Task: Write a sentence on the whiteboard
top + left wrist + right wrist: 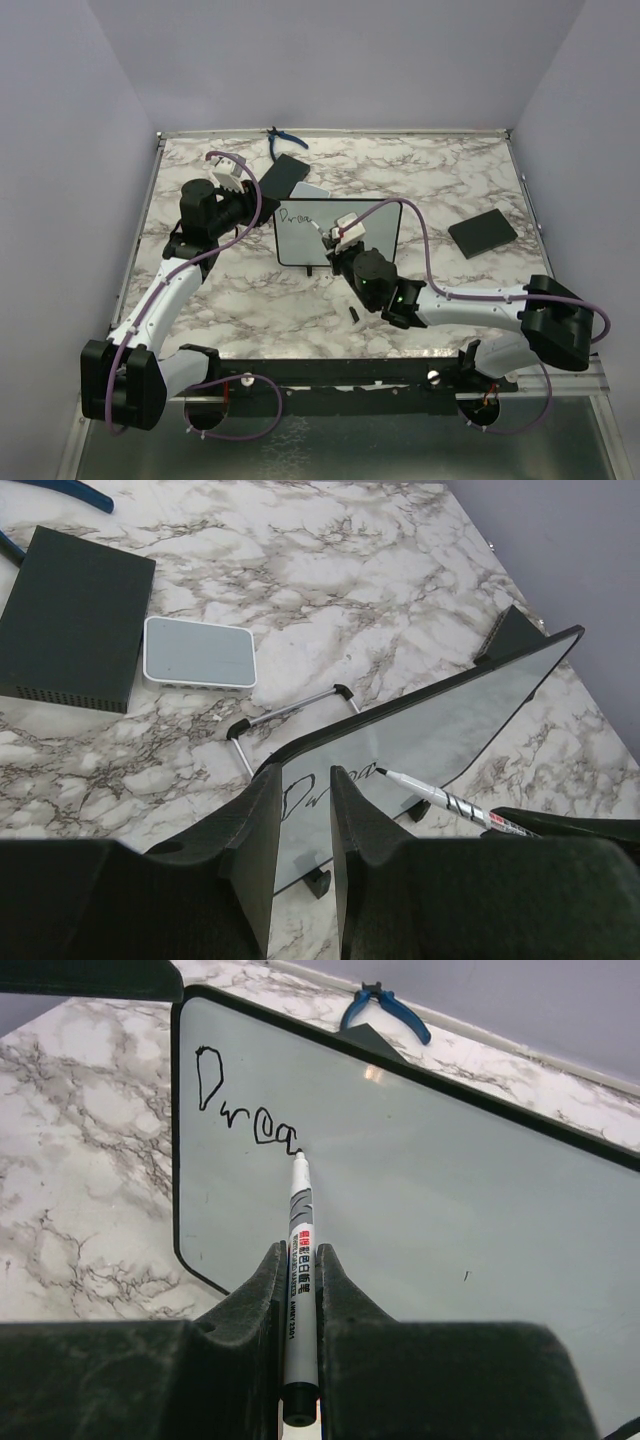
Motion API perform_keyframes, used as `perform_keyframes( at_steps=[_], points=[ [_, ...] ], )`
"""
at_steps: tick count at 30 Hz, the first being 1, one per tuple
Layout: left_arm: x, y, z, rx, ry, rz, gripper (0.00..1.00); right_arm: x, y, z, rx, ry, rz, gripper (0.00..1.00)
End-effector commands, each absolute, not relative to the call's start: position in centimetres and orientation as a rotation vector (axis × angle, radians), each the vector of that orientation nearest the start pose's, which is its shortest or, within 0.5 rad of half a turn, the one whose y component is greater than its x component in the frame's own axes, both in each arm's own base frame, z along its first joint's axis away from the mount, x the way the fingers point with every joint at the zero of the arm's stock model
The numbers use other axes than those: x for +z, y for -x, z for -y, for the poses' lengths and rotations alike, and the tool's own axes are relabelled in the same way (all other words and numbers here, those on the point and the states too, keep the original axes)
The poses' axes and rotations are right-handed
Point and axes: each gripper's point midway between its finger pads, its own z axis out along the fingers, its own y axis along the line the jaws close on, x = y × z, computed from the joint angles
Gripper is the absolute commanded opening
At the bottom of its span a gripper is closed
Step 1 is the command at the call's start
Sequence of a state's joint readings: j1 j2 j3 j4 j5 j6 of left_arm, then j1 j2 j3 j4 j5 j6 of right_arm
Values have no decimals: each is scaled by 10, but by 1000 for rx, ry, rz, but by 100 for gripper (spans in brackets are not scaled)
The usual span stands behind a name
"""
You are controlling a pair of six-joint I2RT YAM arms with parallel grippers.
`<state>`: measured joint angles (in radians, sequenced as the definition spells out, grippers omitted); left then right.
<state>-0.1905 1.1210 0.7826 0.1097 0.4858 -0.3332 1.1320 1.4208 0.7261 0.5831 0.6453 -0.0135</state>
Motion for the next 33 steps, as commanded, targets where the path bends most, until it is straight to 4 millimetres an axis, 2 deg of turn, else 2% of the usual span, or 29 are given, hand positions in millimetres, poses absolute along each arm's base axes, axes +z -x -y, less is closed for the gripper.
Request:
perform_keyframes(
  at_steps=[1, 5, 8, 14, 25, 33],
  points=[
    [238, -334, 163, -819, -236, -1826, 27, 220, -272, -321, 312, 448, -1552, 0],
    [238, -334, 164, -820, -237, -1825, 27, 235, -261, -319, 368, 468, -1512, 0],
    [238, -334, 163, -819, -237, -1826, 27, 236, -260, -316, 356, 465, -1518, 0],
    [238, -334, 163, -820, -236, -1827, 27, 226, -264, -309, 314, 435, -1556, 0],
    [238, -334, 163, -820, -235, -1827, 27, 213, -266, -324, 317, 484, -1576, 0],
    [237, -334, 164, -821, -238, -1828, 27, 213, -268, -325, 314, 466, -1576, 0]
  ],
)
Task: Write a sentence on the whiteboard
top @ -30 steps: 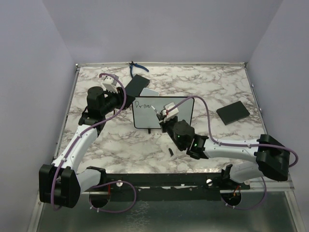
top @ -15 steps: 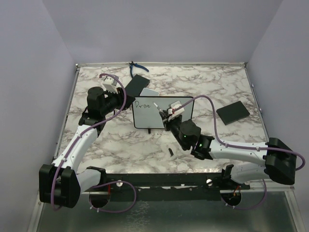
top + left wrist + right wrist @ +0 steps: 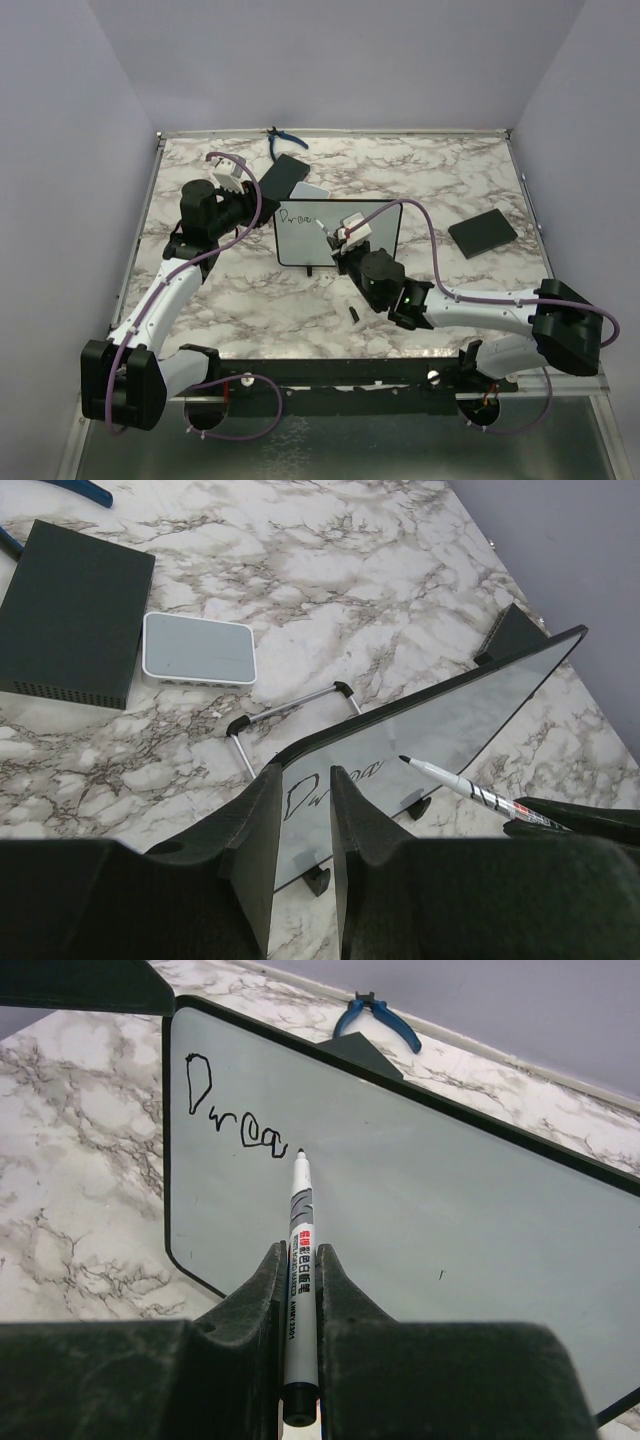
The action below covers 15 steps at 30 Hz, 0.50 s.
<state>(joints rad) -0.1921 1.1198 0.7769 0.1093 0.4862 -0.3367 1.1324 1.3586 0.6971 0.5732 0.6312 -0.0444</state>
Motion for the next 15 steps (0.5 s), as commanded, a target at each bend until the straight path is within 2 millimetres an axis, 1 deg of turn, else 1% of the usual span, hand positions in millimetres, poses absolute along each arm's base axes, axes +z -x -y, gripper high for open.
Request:
perform_keyframes(
  at_steps=[1, 8, 15],
  points=[
    [237, -334, 163, -820, -237, -1827, 27, 213, -268, -325, 313, 467, -1575, 0],
    [238, -334, 164, -821, -238, -1826, 27, 214, -270, -331, 315, 476, -1566, 0],
    [238, -334, 164, -821, -237, -1827, 27, 220, -272, -332, 318, 467, -1547, 0]
  ],
)
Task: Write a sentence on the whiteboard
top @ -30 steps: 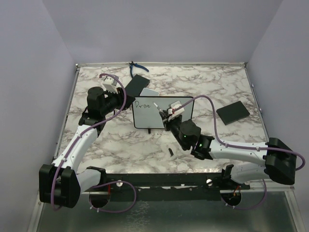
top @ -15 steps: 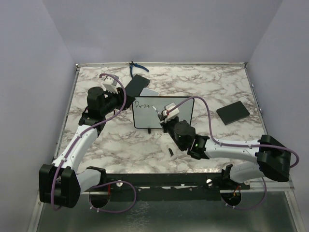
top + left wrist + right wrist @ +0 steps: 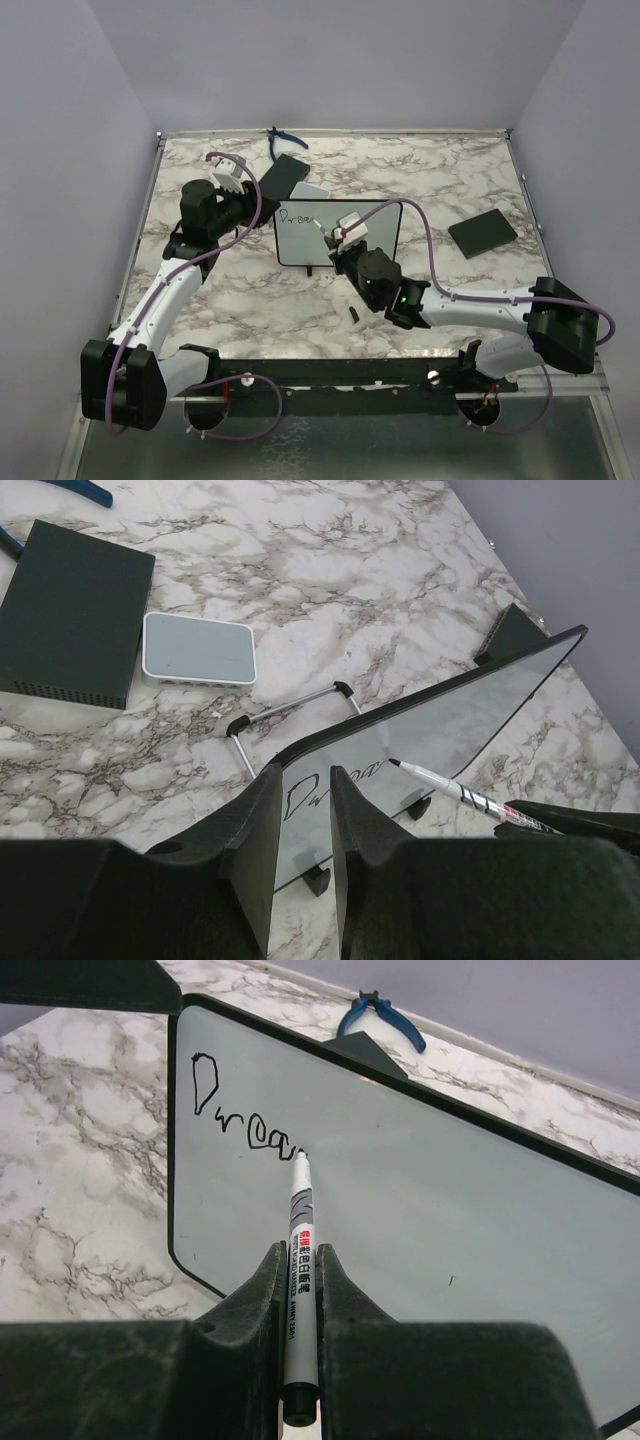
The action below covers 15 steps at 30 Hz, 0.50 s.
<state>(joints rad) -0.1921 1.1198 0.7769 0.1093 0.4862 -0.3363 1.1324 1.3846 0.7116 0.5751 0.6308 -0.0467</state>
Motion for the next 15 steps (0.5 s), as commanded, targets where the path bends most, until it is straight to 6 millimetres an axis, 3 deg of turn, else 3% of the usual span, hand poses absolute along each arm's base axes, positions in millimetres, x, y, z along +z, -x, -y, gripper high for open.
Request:
perform_keyframes(
  at_steps=[1, 15],
  points=[
    [238, -334, 164, -821, -238, -1826, 27, 221, -272, -332, 319, 465, -1545, 0],
    [238, -334, 164, -821, -239, -1826, 27, 209, -275, -328, 276, 451, -1581, 0]
  ],
)
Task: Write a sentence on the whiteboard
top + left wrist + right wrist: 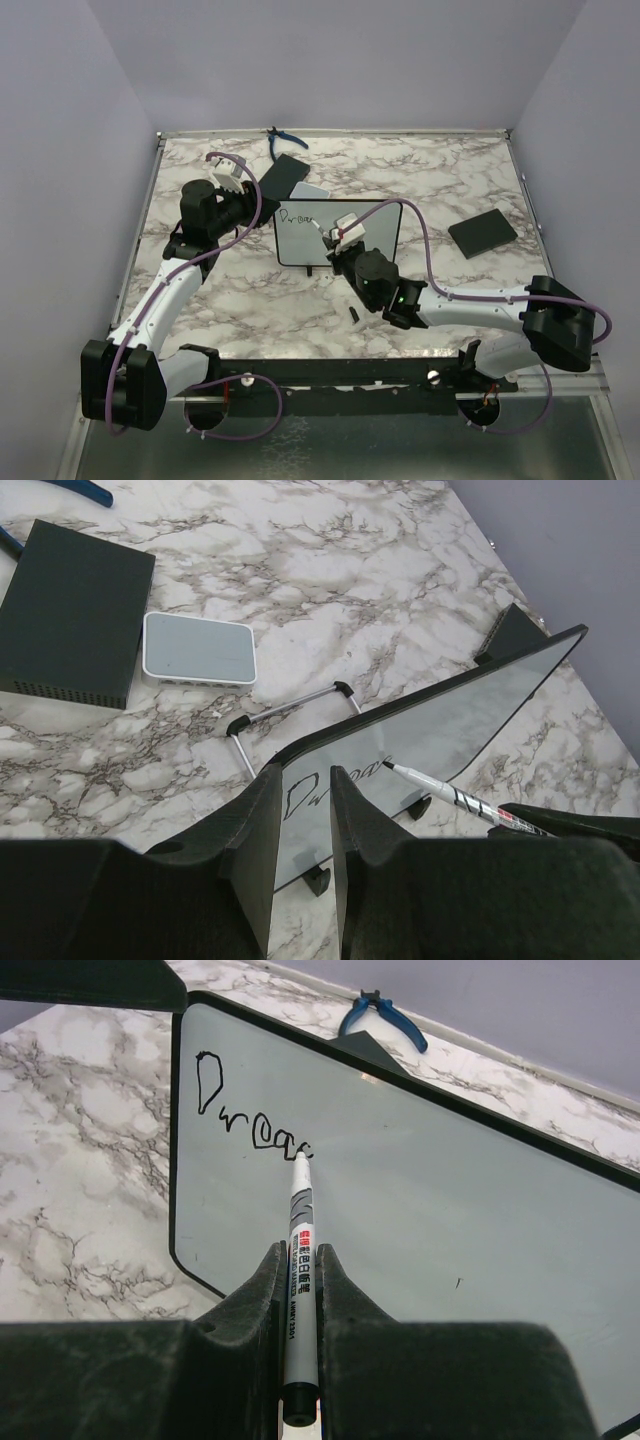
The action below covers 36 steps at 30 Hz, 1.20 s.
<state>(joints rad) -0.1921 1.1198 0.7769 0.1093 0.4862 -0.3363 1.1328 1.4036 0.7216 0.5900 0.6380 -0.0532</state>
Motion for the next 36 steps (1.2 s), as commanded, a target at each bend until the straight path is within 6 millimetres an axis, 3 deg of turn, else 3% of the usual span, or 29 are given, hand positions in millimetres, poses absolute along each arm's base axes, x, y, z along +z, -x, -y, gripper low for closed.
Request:
perform_keyframes(
  at_steps=[1, 13, 36],
  points=[
    [238, -334, 164, -821, -238, -1826, 27, 208, -275, -327, 276, 449, -1585, 0],
    [238, -334, 164, -822, -238, -1825, 27, 196, -273, -328, 283, 458, -1617, 0],
    [238, -334, 164, -823, -237, -1825, 27, 190, -270, -327, 282, 476, -1630, 0]
  ],
)
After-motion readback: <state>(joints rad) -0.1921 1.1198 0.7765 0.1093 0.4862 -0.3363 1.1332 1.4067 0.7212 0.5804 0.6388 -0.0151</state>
